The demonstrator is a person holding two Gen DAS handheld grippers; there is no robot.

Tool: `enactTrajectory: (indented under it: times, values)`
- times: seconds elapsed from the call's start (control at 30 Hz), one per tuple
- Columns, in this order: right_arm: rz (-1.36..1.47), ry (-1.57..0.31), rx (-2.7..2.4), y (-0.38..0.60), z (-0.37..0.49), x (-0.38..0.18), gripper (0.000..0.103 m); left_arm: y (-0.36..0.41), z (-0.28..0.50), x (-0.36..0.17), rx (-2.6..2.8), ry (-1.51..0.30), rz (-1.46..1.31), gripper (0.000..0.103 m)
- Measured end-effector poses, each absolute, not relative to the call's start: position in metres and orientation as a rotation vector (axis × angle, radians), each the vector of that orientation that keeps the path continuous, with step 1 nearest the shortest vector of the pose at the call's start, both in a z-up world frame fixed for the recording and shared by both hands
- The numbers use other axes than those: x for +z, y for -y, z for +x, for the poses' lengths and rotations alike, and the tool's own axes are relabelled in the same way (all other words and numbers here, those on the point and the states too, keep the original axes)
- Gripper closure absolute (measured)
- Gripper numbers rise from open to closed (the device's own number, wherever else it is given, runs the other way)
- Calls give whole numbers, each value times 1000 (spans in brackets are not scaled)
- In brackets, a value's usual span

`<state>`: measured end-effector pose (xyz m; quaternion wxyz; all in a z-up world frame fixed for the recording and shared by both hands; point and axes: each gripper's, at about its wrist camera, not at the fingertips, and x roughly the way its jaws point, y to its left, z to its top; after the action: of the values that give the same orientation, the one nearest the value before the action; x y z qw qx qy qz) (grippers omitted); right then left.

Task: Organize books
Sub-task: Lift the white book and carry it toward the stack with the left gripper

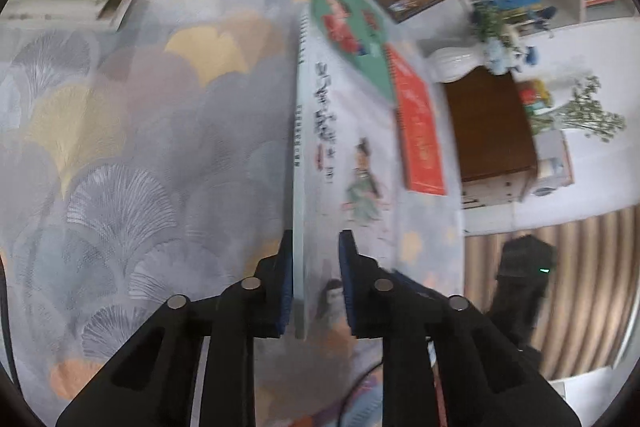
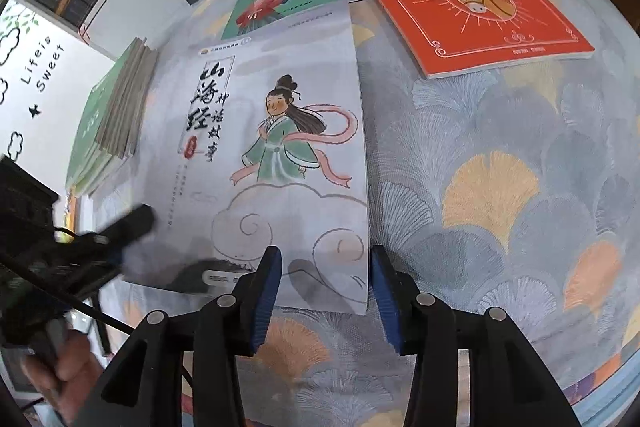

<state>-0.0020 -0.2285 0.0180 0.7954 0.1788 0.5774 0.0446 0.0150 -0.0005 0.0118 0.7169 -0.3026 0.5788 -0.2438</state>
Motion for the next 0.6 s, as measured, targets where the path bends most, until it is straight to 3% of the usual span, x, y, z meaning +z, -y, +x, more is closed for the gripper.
enactTrajectory:
  times: [0.23, 0.4, 0.6]
  values:
    - [588, -1259, 157, 255, 2, 14, 55, 13, 25, 3, -550, -1324, -695, 88]
    - [849, -1276, 199, 293, -2, 6, 54, 9, 35, -1, -658, -1357, -950, 88]
    - [1090, -1249, 261, 315, -11, -13, 51, 12, 39, 9, -719, -1366, -1017, 88]
